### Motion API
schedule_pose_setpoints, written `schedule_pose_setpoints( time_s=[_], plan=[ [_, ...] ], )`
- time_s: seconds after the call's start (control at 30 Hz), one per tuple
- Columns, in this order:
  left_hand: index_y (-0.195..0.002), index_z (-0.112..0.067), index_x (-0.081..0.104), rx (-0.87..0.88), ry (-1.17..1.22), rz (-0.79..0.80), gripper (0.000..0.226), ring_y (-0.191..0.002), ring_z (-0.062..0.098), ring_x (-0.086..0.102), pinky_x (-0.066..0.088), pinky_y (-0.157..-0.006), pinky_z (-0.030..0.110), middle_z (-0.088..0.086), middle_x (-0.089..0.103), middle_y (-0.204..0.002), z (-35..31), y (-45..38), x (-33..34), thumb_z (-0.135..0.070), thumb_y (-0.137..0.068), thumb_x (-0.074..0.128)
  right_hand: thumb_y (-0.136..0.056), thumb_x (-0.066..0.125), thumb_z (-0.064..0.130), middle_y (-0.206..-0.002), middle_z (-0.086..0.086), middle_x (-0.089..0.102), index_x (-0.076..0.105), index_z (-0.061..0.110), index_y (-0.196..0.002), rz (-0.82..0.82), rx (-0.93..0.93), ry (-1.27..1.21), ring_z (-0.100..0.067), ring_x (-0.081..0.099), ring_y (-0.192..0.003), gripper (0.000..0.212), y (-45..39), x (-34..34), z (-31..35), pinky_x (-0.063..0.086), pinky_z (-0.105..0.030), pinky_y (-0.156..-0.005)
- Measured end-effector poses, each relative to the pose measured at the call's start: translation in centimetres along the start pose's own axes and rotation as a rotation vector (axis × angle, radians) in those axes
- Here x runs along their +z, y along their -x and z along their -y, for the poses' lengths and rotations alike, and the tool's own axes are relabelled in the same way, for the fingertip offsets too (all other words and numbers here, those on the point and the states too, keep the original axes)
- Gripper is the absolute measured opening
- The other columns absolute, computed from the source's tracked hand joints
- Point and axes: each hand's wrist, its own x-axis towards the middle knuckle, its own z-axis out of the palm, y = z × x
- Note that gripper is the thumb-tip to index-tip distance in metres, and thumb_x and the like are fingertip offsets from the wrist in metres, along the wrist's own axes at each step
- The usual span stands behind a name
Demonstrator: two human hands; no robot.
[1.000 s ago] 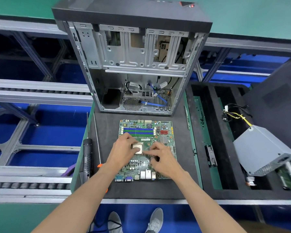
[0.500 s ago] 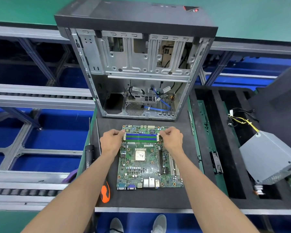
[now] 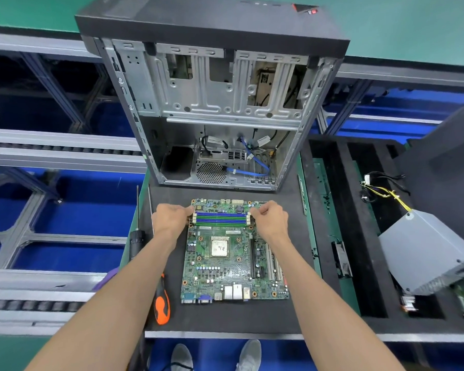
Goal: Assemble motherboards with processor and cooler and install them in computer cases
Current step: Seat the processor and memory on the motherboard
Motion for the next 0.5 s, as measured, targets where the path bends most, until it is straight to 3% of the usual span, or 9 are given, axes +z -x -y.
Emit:
schedule_pose_setpoints(
  time_s=[0.07, 0.17, 0.27, 0.37, 0.43, 0.5],
  plan=[
    [-0.088, -0.002, 0.076, 0.000, 0.002, 0.015, 0.032, -0.100, 0.032, 0.068, 0.056, -0.086, 0.037, 0.014, 0.074, -0.089, 0.2, 0.0, 0.0, -0.034, -0.088, 0.075, -0.099, 0.064, 0.028, -0.077, 0.005, 0.058, 0.063, 0.011, -0.088, 0.011, -0.006, 0.006, -0.017, 0.050, -0.091, 0.021, 0.0, -0.1, 0.0, 0.042, -0.033, -0.079],
    [-0.092, -0.016, 0.078, 0.004, 0.029, 0.052, 0.026, -0.104, 0.028, 0.066, 0.052, -0.099, 0.043, 0.008, 0.074, -0.101, 0.9, 0.1, 0.0, -0.041, -0.088, 0.074, -0.098, 0.066, 0.023, -0.087, 0.002, 0.066, 0.061, 0.022, -0.074, -0.002, 0.008, -0.077, -0.019, 0.059, -0.096, 0.024, -0.1, -0.9, -0.2, 0.049, -0.036, -0.084],
    [-0.093, -0.018, 0.076, 0.003, 0.065, 0.076, 0.027, -0.104, 0.025, 0.066, 0.049, -0.103, 0.046, 0.004, 0.075, -0.101, 1.3, -0.1, 0.0, -0.044, -0.091, 0.067, -0.097, 0.061, 0.013, -0.092, -0.002, 0.068, 0.065, 0.013, -0.089, -0.204, 0.037, -0.110, -0.024, 0.061, -0.101, 0.009, -0.7, -3.0, -1.5, 0.050, -0.041, -0.086],
    [-0.089, -0.017, 0.074, -0.001, 0.113, 0.095, 0.029, -0.095, 0.022, 0.069, 0.050, -0.101, 0.047, 0.002, 0.075, -0.092, 1.3, -0.1, -0.1, -0.042, -0.096, 0.061, -0.099, 0.057, 0.011, -0.105, -0.012, 0.066, 0.063, 0.005, -0.103, -0.388, 0.086, 0.004, -0.031, 0.060, -0.105, 0.009, -2.0, -5.5, -3.1, 0.046, -0.042, -0.089],
    [-0.088, -0.017, 0.073, 0.014, 0.110, 0.099, 0.030, -0.095, 0.022, 0.068, 0.050, -0.100, 0.047, 0.002, 0.075, -0.091, 1.3, -0.1, -0.1, -0.042, -0.098, 0.059, -0.099, 0.060, 0.015, -0.111, -0.015, 0.062, 0.062, 0.003, -0.109, -0.375, 0.127, 0.067, -0.035, 0.058, -0.108, 0.015, -3.0, -6.6, -3.8, 0.044, -0.041, -0.091],
    [-0.086, -0.018, 0.071, 0.024, 0.119, 0.096, 0.029, -0.095, 0.023, 0.068, 0.051, -0.098, 0.046, 0.002, 0.074, -0.090, 1.3, 0.0, 0.0, -0.041, -0.098, 0.059, -0.099, 0.063, 0.018, -0.093, -0.014, 0.061, 0.062, 0.004, -0.092, -0.301, 0.138, 0.158, -0.036, 0.057, -0.099, 0.015, -3.9, -6.8, -4.2, 0.045, -0.041, -0.088]
  ],
)
